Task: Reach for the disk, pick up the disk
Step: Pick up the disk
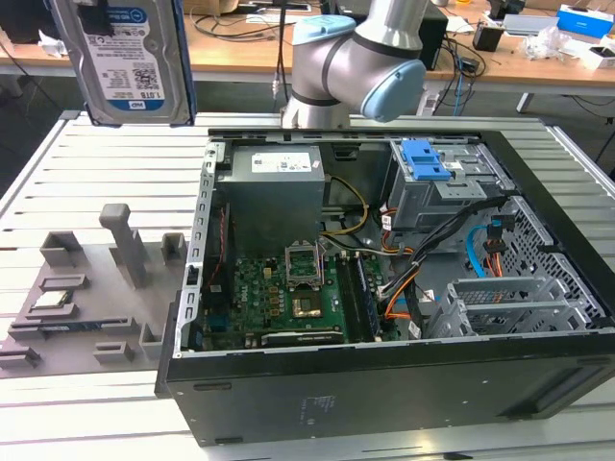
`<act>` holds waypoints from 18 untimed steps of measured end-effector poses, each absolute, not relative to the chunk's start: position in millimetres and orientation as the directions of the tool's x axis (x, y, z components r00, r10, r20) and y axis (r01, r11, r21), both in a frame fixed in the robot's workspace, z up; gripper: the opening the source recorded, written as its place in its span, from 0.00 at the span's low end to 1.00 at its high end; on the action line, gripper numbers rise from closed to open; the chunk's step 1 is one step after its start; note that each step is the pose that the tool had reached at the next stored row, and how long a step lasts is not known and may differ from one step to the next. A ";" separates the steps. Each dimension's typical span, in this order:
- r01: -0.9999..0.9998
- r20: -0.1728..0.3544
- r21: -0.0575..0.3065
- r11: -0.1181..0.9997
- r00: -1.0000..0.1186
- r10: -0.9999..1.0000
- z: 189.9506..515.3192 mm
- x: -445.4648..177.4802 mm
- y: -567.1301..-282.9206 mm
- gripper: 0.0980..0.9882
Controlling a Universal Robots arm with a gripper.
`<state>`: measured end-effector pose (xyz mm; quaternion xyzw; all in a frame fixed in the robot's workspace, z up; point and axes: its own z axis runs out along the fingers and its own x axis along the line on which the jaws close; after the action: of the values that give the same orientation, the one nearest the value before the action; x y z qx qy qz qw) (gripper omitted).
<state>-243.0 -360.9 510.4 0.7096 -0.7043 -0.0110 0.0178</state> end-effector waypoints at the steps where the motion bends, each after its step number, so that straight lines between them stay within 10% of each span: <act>1: -0.999 0.010 0.041 -0.008 0.008 -1.000 510.4 -237.7 -360.6 0.30; 18: -0.999 0.014 0.042 -0.007 0.008 -1.000 504.7 -176.5 -355.9 0.30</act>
<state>-176.5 -355.9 504.7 0.7096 -0.7043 -0.0098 0.0197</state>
